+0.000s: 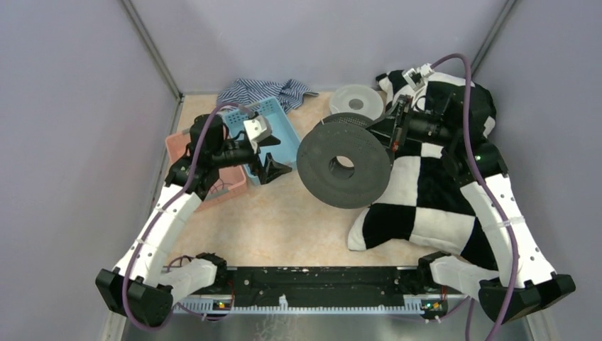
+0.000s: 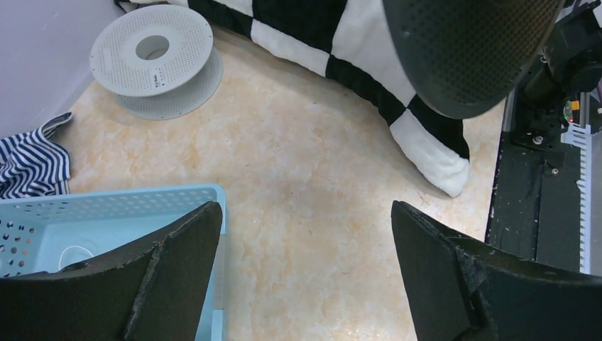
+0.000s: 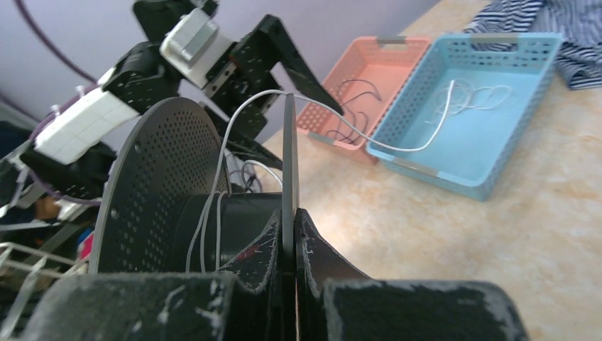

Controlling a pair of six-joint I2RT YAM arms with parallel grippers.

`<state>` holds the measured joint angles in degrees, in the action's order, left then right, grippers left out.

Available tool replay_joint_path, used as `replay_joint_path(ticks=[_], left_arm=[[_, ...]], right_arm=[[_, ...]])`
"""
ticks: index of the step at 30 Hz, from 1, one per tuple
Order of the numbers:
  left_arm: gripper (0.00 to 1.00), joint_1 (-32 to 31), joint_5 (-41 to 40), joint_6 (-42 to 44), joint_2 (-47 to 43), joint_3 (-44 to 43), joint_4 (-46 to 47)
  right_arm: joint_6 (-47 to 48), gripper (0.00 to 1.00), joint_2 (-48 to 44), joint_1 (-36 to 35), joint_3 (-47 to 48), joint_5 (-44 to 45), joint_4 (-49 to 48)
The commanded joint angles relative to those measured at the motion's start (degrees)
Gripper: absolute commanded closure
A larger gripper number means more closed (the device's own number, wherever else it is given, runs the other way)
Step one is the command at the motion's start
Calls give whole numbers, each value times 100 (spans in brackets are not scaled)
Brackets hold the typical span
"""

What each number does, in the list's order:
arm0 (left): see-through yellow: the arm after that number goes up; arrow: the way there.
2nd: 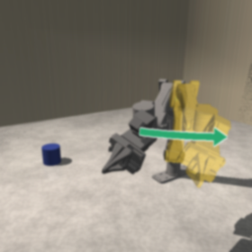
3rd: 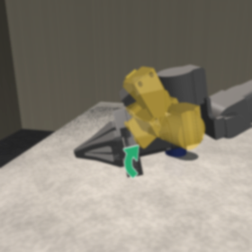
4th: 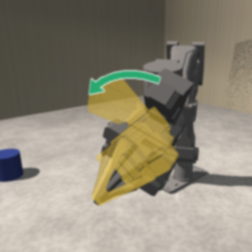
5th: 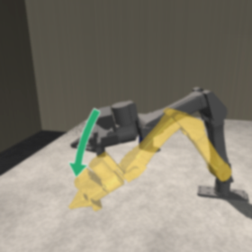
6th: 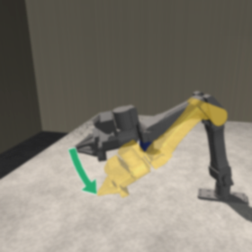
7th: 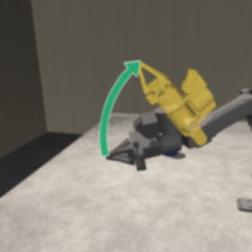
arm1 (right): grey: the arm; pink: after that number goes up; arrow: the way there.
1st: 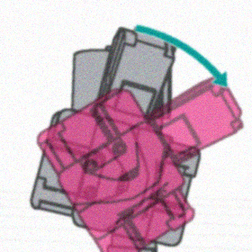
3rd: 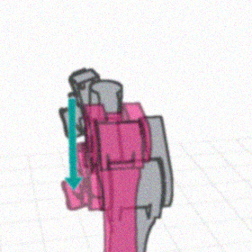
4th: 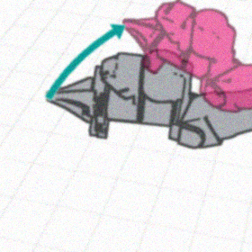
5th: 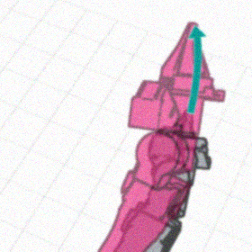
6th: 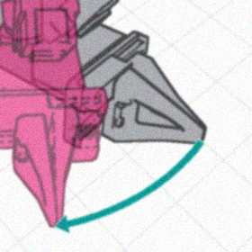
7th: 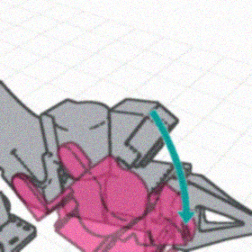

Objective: Wrap the cables
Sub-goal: Wrap the cable around the cable reel.

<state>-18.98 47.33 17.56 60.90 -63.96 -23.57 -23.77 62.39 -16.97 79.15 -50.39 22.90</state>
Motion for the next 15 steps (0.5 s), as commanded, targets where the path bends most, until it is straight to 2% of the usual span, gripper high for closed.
replay_joint_path(ticks=[1, 5, 10, 15], left_arm=[[5, 131, 436, 294, 170, -64, 240], [6, 154, 624, 407, 220, -168, 117], [4, 167, 904, -55, -22, 108, 819], [3, 176, 1519, 37, 309, -533, 62]], right_arm=[[-977, 100, -132, 123, -341, -826, -1534], [-904, 100, -224, 126, -357, -761, -1429], [-284, 100, -536, 124, -232, -1064, -1042], [-114, 100, -873, 124, -507, -1466, -1215]])
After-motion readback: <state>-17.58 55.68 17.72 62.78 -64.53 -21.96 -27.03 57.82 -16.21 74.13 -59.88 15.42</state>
